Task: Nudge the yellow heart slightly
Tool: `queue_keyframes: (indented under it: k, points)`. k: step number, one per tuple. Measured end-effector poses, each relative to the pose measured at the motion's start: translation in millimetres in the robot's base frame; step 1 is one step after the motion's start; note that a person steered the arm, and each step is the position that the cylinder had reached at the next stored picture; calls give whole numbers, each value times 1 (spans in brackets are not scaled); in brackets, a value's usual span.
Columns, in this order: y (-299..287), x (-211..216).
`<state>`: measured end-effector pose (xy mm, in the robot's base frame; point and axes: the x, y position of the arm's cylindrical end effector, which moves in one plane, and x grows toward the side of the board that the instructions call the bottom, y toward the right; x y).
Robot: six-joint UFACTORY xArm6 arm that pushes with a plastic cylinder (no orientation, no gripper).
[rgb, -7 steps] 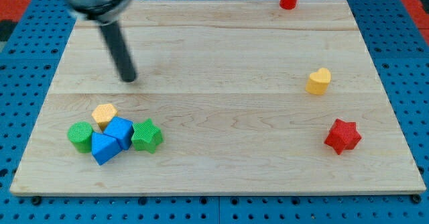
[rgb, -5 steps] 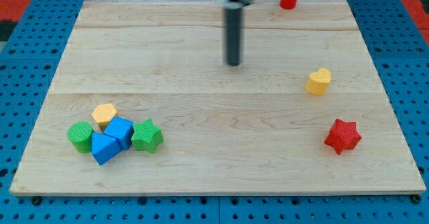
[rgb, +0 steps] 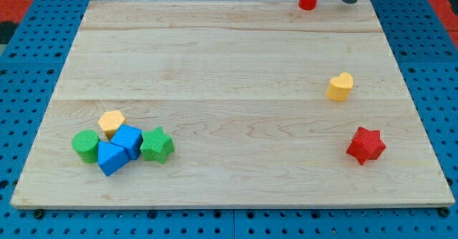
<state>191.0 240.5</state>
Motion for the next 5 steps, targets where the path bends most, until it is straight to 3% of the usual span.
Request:
queue_keyframes:
  k: [1,3,4,5]
  points:
    - [-4,1]
    - [9,164]
    - [-24,203]
    - [-120,198]
